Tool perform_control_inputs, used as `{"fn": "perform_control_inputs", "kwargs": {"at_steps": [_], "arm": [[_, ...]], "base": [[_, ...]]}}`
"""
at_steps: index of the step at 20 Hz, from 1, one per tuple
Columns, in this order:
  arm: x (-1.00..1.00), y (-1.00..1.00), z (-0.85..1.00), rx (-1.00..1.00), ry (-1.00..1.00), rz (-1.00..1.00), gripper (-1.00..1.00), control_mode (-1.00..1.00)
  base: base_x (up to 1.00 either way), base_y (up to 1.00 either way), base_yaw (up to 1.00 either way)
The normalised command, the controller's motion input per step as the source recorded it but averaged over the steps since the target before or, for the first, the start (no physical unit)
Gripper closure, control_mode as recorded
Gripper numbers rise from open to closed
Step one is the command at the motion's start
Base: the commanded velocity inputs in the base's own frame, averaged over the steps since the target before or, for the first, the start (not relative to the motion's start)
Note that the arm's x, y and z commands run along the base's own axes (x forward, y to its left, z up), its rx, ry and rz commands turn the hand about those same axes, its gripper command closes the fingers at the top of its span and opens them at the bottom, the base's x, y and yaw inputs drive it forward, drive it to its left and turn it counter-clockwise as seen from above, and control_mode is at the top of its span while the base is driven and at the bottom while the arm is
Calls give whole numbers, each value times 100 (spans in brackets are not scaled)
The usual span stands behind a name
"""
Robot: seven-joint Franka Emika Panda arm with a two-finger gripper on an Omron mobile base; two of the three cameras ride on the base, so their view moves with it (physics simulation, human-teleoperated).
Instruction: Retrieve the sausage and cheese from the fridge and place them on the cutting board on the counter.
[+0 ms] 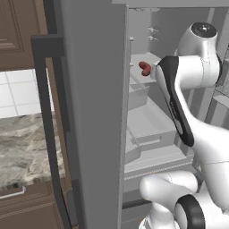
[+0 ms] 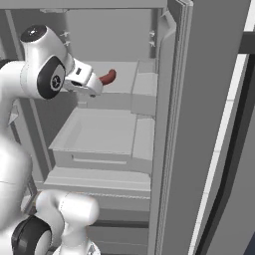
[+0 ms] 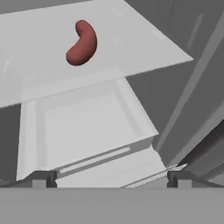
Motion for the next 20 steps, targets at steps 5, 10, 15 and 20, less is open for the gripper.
{"fn": "perform_control_inputs", "kwargs": {"at_steps": [5, 10, 15, 20], "arm": [[81, 0, 0, 0, 0, -3, -100, -100], [69, 0, 0, 0, 0, -4, -100, -100], [58, 0, -1, 0, 0, -6, -100, -100], [64, 0, -16, 0, 0, -6, -100, -100]], "base": [[0, 0, 0], [0, 0, 0], [0, 0, 0], [0, 0, 0]]}}
